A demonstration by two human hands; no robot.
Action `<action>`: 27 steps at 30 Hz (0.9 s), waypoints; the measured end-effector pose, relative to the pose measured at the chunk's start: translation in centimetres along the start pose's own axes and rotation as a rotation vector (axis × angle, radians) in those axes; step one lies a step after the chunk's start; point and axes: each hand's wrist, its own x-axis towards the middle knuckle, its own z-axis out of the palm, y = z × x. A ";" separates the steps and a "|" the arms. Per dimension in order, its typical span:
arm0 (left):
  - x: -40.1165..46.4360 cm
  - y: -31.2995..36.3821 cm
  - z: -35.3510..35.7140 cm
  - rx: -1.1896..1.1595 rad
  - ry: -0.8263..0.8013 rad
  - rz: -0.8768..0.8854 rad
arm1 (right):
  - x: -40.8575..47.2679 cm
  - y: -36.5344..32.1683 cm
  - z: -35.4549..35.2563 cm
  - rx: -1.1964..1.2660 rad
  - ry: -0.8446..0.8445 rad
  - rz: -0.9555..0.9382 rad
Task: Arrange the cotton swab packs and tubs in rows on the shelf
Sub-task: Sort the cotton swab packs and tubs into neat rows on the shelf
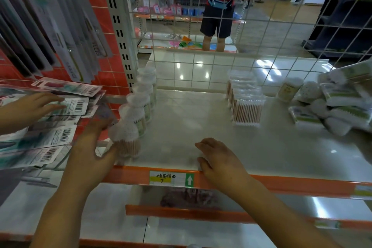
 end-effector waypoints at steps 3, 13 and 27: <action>0.2 1.0 -0.1 0.089 0.041 0.061 | -0.2 0.1 -0.3 0.028 0.064 -0.023; 0.3 6.7 4.3 0.244 -0.094 0.325 | -1.6 2.5 -1.2 0.042 0.232 -0.043; -1.6 15.9 16.5 0.330 -0.444 0.377 | -6.8 11.7 -5.3 -0.062 0.316 0.007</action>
